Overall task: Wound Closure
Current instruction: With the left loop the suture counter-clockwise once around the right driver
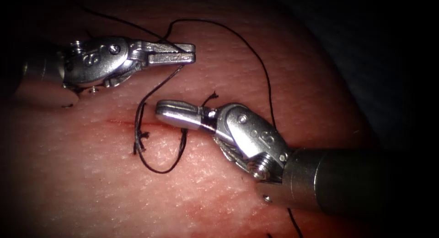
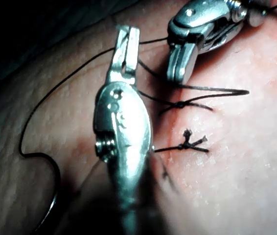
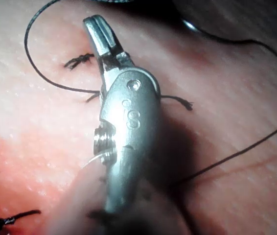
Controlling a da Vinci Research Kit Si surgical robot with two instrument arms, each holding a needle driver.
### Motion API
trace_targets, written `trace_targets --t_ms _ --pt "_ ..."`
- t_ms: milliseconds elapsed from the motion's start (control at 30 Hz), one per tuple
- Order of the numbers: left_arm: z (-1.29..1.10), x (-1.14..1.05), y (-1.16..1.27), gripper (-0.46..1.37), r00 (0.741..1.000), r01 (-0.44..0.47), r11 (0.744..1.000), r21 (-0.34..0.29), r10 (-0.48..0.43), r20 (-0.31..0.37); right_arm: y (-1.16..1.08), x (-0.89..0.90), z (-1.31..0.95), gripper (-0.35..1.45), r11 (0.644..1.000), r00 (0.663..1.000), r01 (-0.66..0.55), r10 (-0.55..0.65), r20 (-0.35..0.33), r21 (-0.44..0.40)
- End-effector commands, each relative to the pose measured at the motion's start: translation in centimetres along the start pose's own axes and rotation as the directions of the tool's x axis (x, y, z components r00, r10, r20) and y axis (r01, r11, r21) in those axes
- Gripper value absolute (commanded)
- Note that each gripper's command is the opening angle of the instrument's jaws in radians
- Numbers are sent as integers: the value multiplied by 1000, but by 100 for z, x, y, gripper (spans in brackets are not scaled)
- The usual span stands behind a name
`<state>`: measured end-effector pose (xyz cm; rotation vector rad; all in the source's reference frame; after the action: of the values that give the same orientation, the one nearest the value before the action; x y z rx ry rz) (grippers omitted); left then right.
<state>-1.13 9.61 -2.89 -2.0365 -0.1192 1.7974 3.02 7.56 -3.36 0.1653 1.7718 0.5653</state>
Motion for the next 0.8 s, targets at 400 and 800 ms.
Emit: trace_targets --t_ms 400,800 --pt "26 -1 -9 -35 1000 -7 1000 4 7 -3 -7 -19 60 -35 995 998 60 -60 3 85" --pt "31 -22 -28 -35 1000 -16 1000 -20 16 6 -17 -21 71 -35 991 1000 8 -6 -20 130"
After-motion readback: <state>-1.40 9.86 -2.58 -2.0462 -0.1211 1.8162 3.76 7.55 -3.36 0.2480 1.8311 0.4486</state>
